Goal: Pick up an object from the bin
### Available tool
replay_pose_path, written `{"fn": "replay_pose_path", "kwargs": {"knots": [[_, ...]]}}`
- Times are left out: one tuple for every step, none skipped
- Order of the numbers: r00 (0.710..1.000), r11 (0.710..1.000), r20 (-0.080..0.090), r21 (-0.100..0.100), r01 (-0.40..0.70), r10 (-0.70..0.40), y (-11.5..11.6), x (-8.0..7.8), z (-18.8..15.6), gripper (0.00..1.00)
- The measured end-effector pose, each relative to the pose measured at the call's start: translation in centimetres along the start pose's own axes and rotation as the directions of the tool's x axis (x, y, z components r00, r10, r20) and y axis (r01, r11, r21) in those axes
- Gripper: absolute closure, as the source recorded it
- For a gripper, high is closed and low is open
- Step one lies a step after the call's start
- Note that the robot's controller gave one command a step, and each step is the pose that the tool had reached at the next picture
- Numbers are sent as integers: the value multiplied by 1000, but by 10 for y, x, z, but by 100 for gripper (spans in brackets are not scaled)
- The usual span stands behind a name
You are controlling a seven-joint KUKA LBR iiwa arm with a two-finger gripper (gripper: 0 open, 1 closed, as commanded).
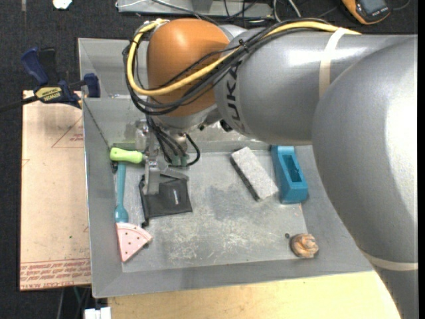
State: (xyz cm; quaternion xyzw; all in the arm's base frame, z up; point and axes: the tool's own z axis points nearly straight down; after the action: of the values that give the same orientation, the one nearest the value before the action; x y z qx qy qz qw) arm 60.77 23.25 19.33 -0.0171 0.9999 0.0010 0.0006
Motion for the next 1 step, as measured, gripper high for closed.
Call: {"fn": "replay_pose_path", "kwargs": {"knots": [[996, 996, 0, 0, 94, -94, -24, 45, 25, 0]]}}
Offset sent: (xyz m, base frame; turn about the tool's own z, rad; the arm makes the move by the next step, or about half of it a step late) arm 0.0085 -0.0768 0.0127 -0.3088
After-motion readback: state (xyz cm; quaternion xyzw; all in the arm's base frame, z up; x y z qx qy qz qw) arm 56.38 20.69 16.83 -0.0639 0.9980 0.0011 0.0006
